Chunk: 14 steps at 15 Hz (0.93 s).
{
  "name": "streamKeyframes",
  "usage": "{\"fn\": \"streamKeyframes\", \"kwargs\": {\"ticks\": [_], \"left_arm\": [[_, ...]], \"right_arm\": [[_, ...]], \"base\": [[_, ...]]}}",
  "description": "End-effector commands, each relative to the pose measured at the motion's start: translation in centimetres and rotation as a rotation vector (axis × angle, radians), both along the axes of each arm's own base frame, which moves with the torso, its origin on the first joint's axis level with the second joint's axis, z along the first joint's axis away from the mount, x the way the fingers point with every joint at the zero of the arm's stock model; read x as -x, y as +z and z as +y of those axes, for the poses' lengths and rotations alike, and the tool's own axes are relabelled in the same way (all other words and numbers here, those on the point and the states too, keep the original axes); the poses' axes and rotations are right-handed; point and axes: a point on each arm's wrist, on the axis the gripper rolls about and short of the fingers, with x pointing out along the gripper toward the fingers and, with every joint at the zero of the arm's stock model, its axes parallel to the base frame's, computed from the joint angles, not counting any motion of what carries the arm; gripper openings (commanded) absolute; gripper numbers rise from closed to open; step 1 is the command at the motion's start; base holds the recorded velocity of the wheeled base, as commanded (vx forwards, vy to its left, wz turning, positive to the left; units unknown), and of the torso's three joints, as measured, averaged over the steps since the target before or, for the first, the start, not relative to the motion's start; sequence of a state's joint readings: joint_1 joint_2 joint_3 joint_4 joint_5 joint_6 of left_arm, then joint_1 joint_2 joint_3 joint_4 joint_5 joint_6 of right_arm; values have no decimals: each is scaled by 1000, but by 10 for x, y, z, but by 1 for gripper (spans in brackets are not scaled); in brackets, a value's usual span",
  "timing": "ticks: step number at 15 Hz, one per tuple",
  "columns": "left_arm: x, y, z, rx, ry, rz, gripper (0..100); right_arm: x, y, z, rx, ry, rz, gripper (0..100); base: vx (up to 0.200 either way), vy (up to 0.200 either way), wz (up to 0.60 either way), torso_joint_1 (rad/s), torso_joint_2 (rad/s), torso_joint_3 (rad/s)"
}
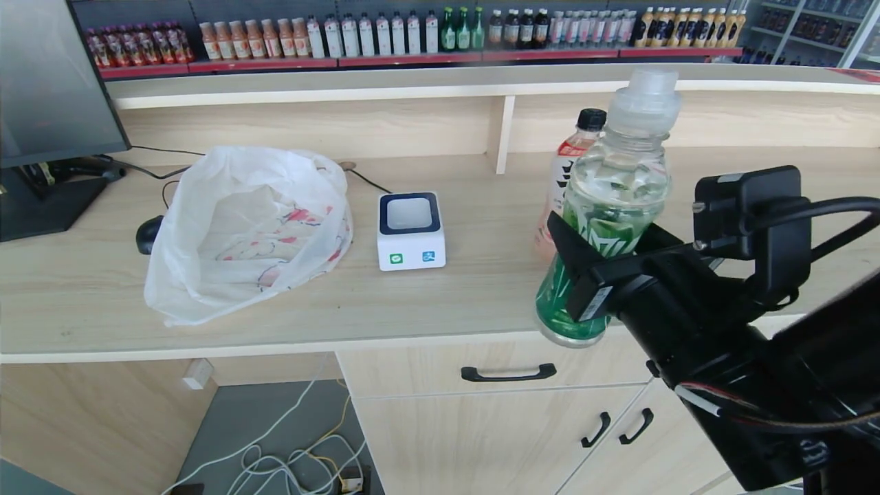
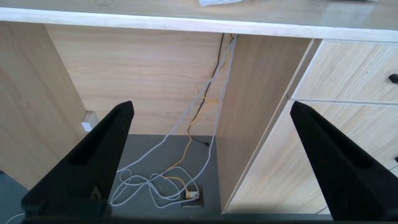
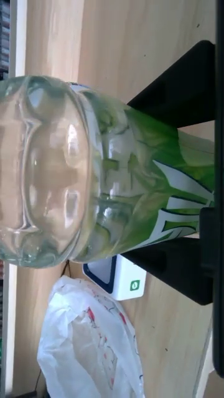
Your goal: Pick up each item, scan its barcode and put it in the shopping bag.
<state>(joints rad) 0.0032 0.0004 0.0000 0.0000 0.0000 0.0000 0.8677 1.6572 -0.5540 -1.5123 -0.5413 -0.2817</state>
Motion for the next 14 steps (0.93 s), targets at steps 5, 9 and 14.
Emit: {"fn": "streamKeyframes", "kwargs": {"ticks": [5,9,14], "left_arm": [[0,0,0,0,0,0,100],[0,0,0,0,0,0,100],[0,0,0,0,0,0,100]], "right_arm": [[24,-9,-9,57,43,10,0],[40,-11,5,153,97,-21,0],[76,-23,39,333,235,-78,0]], "base": [[0,0,0,0,0,0],[0,0,0,0,0,0],[0,0,0,0,0,0]]}}
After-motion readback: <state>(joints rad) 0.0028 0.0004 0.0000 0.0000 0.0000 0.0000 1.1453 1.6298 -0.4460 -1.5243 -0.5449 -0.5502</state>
